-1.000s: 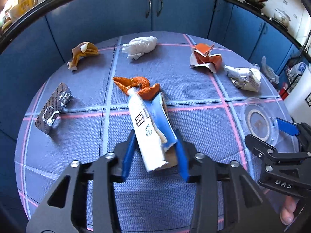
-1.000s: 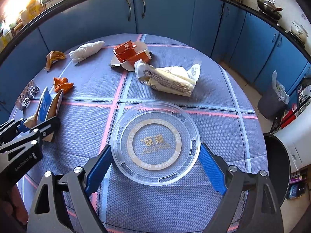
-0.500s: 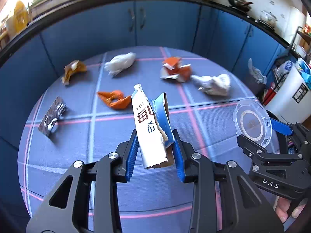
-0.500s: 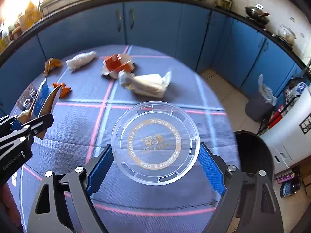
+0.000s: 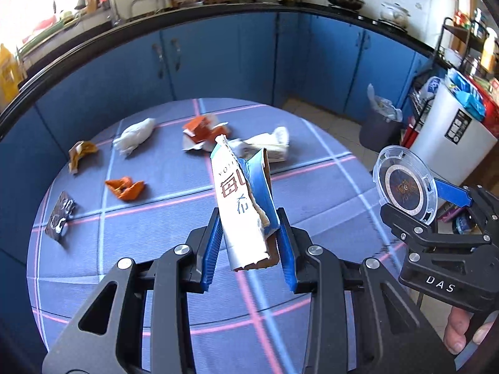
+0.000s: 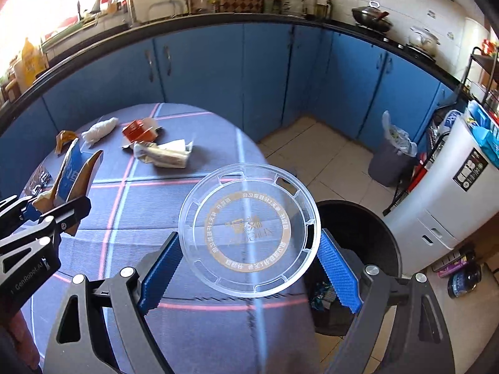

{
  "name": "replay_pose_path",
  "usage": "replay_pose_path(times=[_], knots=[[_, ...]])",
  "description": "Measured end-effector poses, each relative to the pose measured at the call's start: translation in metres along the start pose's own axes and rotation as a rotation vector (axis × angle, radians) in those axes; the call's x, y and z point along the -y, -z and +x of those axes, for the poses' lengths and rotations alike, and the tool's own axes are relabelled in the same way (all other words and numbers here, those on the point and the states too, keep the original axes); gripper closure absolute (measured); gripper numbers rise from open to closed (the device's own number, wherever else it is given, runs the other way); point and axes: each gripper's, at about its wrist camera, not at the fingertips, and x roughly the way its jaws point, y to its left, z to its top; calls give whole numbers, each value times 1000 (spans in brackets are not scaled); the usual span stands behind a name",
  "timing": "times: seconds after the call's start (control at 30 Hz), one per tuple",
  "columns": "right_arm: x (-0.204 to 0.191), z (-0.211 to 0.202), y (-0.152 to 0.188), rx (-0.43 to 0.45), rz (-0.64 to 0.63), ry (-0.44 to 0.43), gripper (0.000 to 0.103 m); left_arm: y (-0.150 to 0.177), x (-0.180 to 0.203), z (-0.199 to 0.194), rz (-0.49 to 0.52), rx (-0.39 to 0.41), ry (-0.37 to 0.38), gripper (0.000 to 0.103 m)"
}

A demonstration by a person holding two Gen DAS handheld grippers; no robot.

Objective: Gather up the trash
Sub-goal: 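Grasp the toothpaste tube with the left gripper while the right gripper grasps the clear plastic lid, then carry the lid over the black bin and open the right gripper while the left gripper releases the tube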

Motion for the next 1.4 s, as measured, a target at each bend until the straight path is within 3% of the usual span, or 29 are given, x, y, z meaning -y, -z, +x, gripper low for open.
replay_pose_path(times=[0.63, 1.03, 1.4], knots=[[66, -17, 7, 46, 100, 33, 19, -14, 75, -3, 118, 16, 25, 68], [100, -20, 0, 116, 126, 139, 19, -27, 116, 7, 183, 20, 38, 68], [130, 4, -1, 61, 178, 105, 18, -38, 139, 26, 213, 3, 50, 68]])
